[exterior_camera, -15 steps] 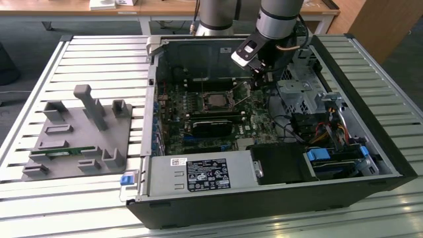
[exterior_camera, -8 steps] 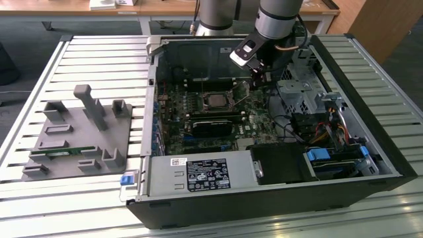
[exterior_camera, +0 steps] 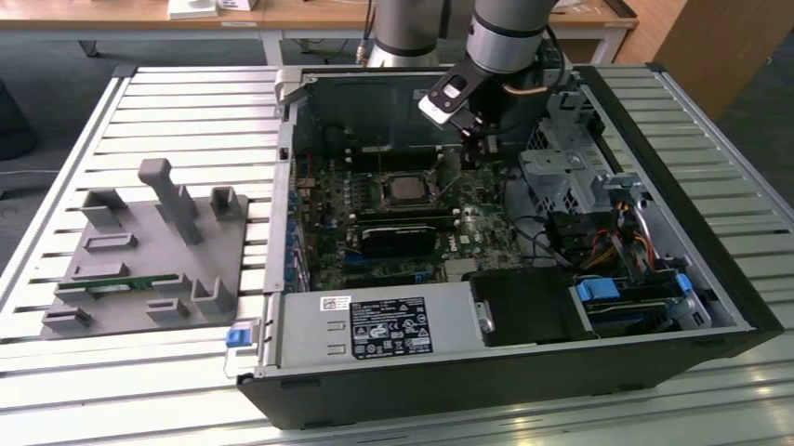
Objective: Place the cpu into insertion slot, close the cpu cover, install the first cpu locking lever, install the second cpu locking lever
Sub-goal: 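Close the cpu cover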
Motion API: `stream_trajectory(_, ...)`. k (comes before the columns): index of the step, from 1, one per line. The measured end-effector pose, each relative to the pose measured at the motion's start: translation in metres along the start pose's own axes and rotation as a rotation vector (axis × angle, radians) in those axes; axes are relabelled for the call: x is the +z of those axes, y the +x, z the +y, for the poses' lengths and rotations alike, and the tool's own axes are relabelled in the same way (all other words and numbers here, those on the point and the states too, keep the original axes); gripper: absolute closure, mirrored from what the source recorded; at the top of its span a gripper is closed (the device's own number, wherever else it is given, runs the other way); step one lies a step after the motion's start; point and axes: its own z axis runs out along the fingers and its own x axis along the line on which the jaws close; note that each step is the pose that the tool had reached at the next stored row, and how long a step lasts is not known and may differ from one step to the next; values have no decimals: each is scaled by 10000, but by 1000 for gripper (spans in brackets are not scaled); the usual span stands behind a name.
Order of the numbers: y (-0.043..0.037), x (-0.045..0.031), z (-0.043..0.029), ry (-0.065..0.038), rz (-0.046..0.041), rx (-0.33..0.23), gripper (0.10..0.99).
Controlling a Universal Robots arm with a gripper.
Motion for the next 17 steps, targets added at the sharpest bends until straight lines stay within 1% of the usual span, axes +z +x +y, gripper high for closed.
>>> stream_trajectory(7, 7, 2, -127, 0, 0, -1, 980)
stream_trajectory(17, 12, 9, -222, 0, 1, 0, 980)
